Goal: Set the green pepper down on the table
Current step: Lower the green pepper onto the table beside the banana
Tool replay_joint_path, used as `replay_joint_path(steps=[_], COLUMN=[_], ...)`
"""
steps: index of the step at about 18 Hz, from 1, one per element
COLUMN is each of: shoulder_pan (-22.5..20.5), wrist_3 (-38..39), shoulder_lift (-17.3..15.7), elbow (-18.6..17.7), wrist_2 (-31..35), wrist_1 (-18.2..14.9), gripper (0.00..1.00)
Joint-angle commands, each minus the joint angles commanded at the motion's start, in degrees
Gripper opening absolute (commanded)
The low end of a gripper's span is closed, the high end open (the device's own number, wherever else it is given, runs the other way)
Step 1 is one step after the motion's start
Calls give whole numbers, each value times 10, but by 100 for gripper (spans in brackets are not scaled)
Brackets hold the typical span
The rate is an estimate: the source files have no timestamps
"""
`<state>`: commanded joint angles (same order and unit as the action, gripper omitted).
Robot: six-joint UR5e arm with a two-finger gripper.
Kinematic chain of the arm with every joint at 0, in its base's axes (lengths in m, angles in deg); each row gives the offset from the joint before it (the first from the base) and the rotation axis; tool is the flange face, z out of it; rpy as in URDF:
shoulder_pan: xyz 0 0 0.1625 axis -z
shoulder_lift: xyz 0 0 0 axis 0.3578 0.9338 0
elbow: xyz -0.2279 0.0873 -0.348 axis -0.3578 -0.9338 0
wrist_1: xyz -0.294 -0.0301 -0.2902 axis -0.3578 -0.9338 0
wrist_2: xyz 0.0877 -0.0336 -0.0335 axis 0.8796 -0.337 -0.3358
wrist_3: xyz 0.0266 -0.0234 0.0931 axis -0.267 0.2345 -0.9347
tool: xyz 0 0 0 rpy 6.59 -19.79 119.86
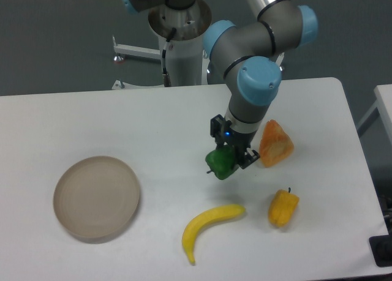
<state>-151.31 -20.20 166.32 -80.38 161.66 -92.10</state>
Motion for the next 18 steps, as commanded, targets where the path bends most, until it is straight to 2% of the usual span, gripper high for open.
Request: replay_joint_path(steps=[5, 9, 13, 18], shoulder_pan=[13, 28, 40, 48], wrist_3=[98, 149, 197, 202], shoulder_lift=[-1, 0, 8, 14], elbow=[-29, -59, -60, -65], wrist_2=[-5, -4, -4, -2], wrist_1=[19, 58, 61, 58], gripper=[34, 34, 34, 34])
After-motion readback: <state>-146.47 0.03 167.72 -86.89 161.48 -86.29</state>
